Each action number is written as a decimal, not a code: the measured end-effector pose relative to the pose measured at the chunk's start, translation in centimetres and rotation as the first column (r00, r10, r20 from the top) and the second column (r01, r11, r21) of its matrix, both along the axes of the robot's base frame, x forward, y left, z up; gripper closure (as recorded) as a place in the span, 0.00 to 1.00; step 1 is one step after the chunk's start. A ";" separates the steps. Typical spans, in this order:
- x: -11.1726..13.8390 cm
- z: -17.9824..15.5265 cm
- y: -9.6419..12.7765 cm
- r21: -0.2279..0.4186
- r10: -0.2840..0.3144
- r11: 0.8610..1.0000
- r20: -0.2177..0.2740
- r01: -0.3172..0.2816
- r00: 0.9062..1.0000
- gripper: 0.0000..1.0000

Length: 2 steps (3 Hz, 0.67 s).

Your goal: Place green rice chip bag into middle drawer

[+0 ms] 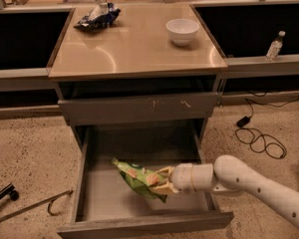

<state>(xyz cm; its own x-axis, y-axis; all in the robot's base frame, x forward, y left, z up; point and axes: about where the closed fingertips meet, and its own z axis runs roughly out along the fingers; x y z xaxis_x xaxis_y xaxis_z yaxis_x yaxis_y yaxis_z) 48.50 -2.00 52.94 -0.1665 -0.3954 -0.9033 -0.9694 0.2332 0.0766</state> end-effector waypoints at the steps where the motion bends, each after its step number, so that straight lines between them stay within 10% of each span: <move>1: -1.9 -6.4 -0.3 0.004 -0.057 0.998 -0.120 0.057 0.991 1.00; 2: -0.1 -8.8 0.4 0.001 -0.081 0.997 -0.141 0.082 0.987 1.00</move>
Offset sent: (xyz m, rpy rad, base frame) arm 0.0289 0.0068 -0.1145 0.0056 0.1556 -0.1229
